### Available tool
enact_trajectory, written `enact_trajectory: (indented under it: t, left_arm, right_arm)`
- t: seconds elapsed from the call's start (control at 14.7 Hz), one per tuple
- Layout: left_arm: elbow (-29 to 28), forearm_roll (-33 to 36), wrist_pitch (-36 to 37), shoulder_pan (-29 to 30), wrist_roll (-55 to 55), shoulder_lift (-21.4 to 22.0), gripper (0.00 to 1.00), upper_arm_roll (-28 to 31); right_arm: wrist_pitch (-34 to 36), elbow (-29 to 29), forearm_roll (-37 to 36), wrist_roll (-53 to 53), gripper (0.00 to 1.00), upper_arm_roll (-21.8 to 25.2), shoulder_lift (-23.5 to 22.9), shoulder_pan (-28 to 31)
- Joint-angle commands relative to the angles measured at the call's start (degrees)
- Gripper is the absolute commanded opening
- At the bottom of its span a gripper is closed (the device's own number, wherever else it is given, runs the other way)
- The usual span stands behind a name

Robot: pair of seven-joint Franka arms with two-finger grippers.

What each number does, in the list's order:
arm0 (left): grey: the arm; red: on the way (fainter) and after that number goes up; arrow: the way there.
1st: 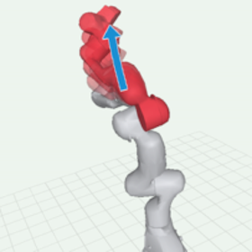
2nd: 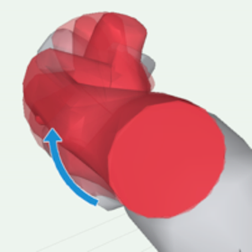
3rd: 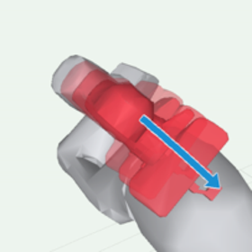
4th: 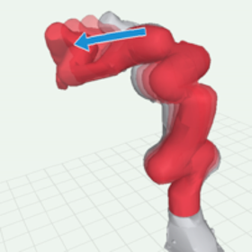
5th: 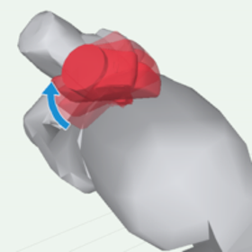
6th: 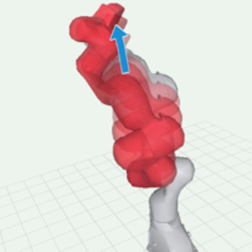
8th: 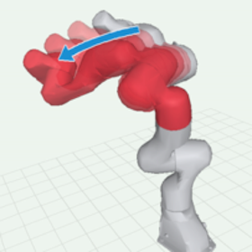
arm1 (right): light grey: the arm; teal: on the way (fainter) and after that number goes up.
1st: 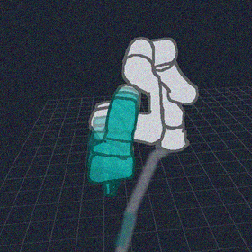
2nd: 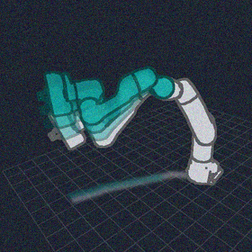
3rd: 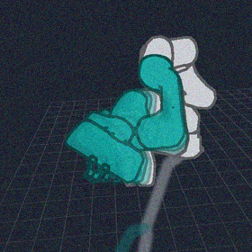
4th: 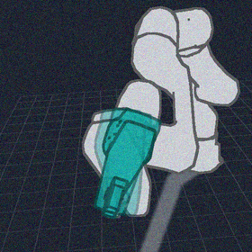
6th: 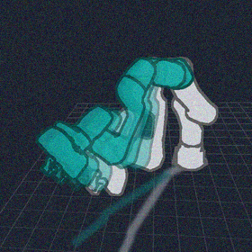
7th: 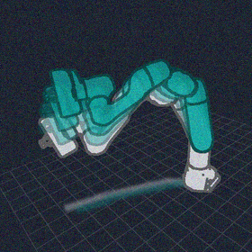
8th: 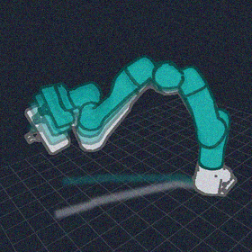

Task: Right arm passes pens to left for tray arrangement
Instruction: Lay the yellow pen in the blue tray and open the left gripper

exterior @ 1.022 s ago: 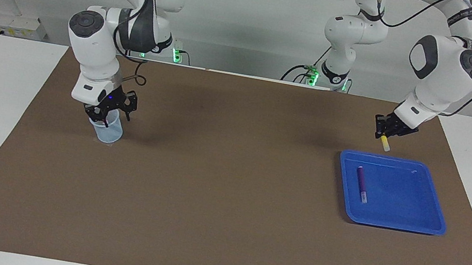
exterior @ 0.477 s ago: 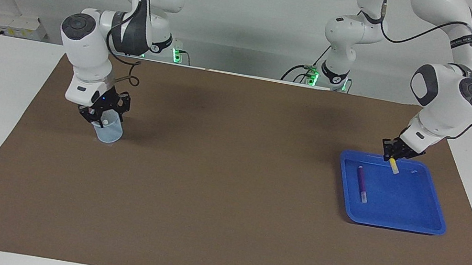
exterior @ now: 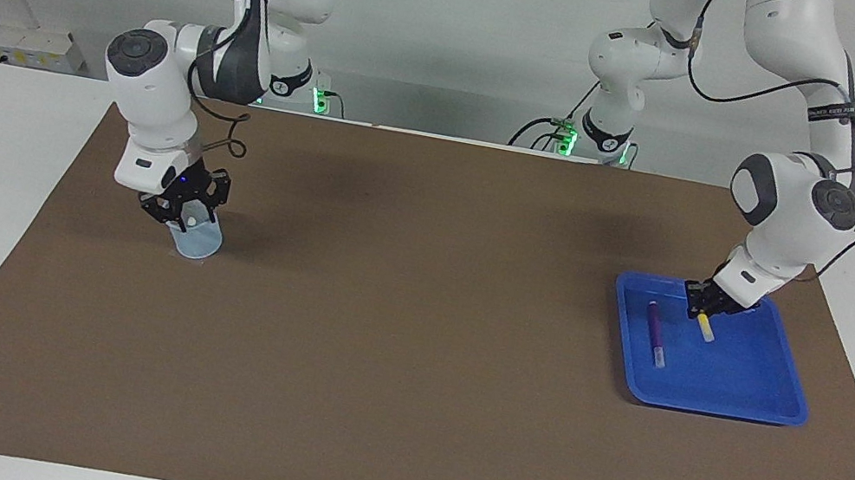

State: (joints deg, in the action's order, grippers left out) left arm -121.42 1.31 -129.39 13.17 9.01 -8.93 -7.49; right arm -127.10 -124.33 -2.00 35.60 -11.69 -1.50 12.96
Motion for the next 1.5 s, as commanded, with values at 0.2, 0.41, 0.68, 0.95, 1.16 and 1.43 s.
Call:
enact_trajectory:
  t: [0.2, 0.41, 0.68, 0.95, 1.16, 1.43]
  left_arm:
    - [-0.22, 1.24, -8.05, 1.77, -0.04, -5.48, 0.00, -0.51]
    - [-0.75, 1.24, -9.73, 1.86, -0.40, -6.10, 0.00, -0.42]
    - [-0.93, 1.33, -10.53, 2.21, -0.48, -6.36, 0.41, -0.51]
    - [-0.57, 1.24, -10.00, 2.21, -0.75, -6.36, 0.69, -0.60]
    - [-0.49, 1.24, -9.92, 2.21, -1.71, -6.36, 0.68, -0.60]
    - [0.65, 1.24, -7.38, 2.21, -1.71, -6.19, 0.69, -0.60]
  right_arm:
    - [-1.22, -0.74, -1.43, 0.61, 0.37, -0.80, 0.18, 1.63]
    - [-1.48, -0.56, -1.43, -2.36, 0.35, -0.88, -0.70, 1.46]
    - [-2.27, -0.30, -0.91, -3.70, 0.24, -0.97, -1.05, 1.45]
    - [-3.15, -0.21, -0.38, -4.93, 0.26, -0.97, -1.23, 1.02]
    - [-2.54, -0.12, -0.38, -4.93, 0.06, -0.97, -1.23, 1.45]
    - [3.85, 4.60, -0.29, -5.01, 0.00, -0.88, -1.05, 2.07]
